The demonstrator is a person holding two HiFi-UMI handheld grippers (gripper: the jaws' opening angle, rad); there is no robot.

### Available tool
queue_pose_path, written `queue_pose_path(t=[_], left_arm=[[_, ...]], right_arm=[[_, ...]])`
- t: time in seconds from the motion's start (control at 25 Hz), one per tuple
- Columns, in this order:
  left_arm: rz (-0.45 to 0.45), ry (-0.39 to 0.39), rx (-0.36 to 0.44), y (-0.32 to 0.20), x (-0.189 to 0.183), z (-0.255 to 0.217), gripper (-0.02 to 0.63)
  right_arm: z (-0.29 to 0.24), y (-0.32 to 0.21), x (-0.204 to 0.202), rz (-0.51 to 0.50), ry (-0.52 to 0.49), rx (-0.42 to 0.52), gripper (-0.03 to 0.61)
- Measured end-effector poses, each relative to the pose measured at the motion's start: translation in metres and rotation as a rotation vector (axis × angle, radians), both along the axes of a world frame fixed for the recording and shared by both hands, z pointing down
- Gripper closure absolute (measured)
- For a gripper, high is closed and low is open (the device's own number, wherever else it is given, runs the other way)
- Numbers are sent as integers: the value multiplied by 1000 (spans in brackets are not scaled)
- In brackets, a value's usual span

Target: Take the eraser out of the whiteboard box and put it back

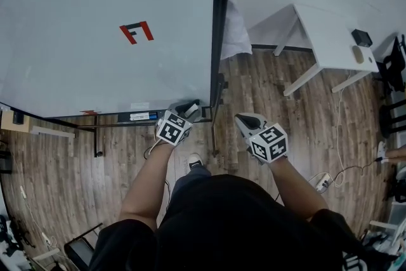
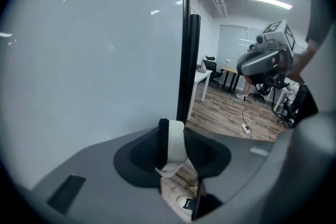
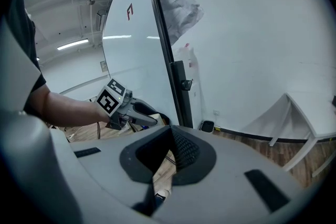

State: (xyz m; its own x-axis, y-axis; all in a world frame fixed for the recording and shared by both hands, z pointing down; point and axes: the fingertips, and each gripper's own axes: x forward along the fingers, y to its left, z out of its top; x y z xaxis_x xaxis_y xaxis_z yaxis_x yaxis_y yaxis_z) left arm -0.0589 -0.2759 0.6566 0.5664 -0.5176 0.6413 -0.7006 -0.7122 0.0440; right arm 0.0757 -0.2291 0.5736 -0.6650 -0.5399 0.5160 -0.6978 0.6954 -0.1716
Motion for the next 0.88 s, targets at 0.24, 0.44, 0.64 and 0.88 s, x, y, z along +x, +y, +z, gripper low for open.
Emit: queue_pose_path(t=[0.24,0.44,0.64,0.88], left_arm=[[-12,11,39,8,-3,-19,466],[-42,44,75,18,-6,-37,466],[-65,78,107,28,-12,-54,466],[-94,96,118,47,-21,-65,466]], right_arm=[[-8,8,-3,-16,-5,17,583],[-16,16,-5,-32,-10,33,583],[-19,27,-8,-46,-24,35,583],[-25,36,-11,-73,-24,49,583]])
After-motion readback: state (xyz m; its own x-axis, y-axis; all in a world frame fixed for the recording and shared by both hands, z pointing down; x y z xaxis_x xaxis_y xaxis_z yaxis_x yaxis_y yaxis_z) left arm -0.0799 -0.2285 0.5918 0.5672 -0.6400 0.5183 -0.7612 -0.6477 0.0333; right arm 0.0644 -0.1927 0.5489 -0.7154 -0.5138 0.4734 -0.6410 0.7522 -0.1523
